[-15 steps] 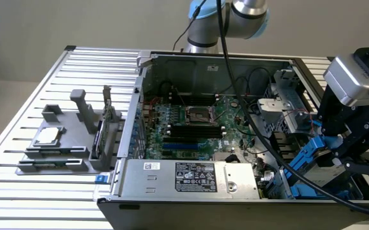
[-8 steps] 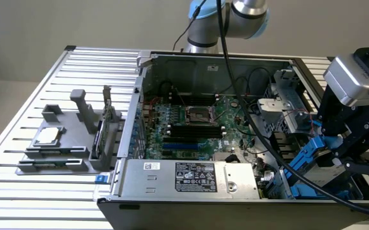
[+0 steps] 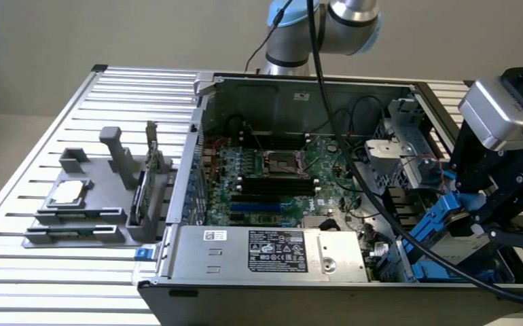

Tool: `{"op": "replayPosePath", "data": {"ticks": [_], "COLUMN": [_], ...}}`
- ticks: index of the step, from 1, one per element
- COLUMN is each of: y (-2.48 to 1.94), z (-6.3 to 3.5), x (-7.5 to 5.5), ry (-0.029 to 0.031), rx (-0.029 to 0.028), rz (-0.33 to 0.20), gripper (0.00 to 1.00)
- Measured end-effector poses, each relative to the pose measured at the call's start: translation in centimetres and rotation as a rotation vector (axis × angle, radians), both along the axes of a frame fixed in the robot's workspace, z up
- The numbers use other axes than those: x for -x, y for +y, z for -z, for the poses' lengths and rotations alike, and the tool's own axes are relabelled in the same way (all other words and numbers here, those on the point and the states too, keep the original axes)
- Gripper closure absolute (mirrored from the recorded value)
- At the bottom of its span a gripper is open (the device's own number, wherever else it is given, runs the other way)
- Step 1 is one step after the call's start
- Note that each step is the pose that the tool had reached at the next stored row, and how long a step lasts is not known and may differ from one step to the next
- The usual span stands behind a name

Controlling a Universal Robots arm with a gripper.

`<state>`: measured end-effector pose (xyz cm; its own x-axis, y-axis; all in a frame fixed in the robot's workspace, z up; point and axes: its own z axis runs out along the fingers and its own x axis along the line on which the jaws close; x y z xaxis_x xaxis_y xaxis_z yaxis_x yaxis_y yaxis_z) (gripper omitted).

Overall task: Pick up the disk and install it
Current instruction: 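Insert the disk into the insertion slot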

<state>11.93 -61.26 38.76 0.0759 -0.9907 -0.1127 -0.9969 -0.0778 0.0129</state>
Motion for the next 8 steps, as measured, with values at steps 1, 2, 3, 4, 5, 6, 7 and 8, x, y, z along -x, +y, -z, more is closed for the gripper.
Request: {"op": "replayPosePath", "data": {"ticks": [1, 2, 3, 4, 5, 6, 7, 8], "y": [0.0, 0.0, 0.0, 0.0, 0.0, 0.0, 0.0, 0.0], "z": [0.0, 0.0, 0.0, 0.0, 0.0, 0.0, 0.0, 0.0], "x": [0.0, 0.0, 0.0, 0.0, 0.0, 0.0, 0.0, 0.0], "ry": [0.0, 0.0, 0.0, 0.0, 0.0, -0.0001, -0.0001, 0.0], "rx": [-0.0001, -0.0001, 0.0, 0.0, 0.0, 0.0, 0.0, 0.0], "rz": [0.0, 0.0, 0.0, 0.0, 0.0, 0.0, 0.0, 0.0], "gripper": [0.68, 0.68, 0.68, 0.68, 0.68, 0.68, 0.68, 0.68]}}
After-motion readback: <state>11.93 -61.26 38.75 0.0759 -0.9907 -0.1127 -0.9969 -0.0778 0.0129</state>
